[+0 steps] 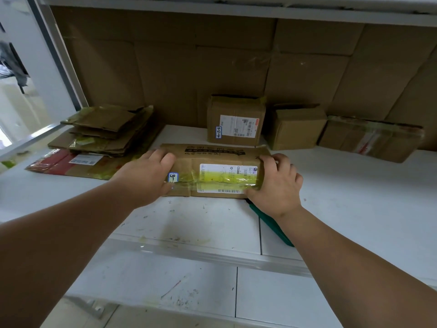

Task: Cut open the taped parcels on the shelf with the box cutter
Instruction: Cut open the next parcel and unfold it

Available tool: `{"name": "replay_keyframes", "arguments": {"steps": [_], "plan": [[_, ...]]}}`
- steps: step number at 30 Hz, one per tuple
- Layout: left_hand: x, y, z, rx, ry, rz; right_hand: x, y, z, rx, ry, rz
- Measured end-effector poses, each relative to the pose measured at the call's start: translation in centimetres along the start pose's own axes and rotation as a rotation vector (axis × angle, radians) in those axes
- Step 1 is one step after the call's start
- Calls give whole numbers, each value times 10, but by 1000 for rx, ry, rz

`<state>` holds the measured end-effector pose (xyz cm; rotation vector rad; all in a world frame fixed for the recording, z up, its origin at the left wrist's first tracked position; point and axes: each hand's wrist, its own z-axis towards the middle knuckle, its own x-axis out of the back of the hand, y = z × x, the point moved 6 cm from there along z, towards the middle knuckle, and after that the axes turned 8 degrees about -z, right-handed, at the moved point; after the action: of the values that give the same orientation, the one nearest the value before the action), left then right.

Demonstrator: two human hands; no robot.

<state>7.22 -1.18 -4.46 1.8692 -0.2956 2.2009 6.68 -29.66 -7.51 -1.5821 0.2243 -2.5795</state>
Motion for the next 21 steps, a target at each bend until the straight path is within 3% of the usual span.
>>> {"name": "replay_keyframes", "arguments": {"steps": [7, 12, 18, 21], "plan": [[5, -7, -6, 2, -197, -117, 6, 0, 3, -41, 12, 41], [24, -10, -9, 87, -26, -350, 19, 4, 12, -91, 6, 190], [26, -17, -5, 353, 186, -653, 23, 16, 16, -372, -1, 490], [28, -21, -3, 424, 251, -833, 24, 20, 15, -516, 35, 765]]}}
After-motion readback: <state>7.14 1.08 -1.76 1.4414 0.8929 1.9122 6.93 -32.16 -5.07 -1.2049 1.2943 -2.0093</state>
